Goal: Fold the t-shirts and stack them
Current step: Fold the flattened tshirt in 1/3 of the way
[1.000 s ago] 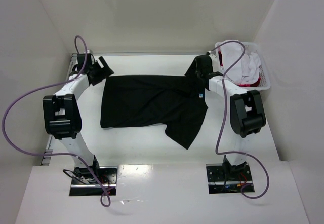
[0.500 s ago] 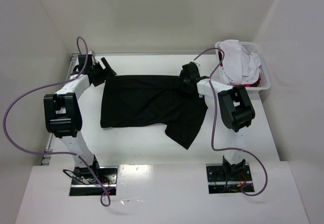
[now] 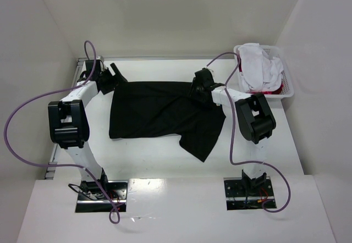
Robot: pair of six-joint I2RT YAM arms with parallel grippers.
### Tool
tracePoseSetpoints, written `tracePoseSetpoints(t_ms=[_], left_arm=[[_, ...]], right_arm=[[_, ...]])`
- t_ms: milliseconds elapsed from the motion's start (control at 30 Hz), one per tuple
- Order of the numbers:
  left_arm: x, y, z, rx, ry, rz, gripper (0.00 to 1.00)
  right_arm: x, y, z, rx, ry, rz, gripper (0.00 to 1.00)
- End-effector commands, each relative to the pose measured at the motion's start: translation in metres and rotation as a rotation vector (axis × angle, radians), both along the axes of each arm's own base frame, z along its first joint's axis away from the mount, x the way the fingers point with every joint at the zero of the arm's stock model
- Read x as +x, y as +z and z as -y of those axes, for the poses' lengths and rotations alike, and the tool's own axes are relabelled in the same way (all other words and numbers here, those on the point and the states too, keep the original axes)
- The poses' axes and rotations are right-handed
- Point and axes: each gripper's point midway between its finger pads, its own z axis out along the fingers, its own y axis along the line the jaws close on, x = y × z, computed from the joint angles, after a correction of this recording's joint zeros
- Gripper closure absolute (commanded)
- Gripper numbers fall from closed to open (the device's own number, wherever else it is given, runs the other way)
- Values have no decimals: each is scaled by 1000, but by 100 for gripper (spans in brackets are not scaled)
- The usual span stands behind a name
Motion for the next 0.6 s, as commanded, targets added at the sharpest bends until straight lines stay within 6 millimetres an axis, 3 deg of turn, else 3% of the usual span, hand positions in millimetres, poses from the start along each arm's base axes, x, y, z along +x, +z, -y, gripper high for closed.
tracePoseSetpoints(t_ms=[0,267,433,567], left_arm=[[9,7,-2,6,-19,49,6],[9,2,-2,5,-19,40,6],[9,2,-2,5,-19,40,6],[9,-2,-2,4,-19,30,6]], right_arm=[[1,-3,5,-19,-6,5,49],[-3,-12,-18,-22,41,-14,54],[-4,-26,-15,-42,34,-40,54],[0,-23,-16,-39,21,-30,61]])
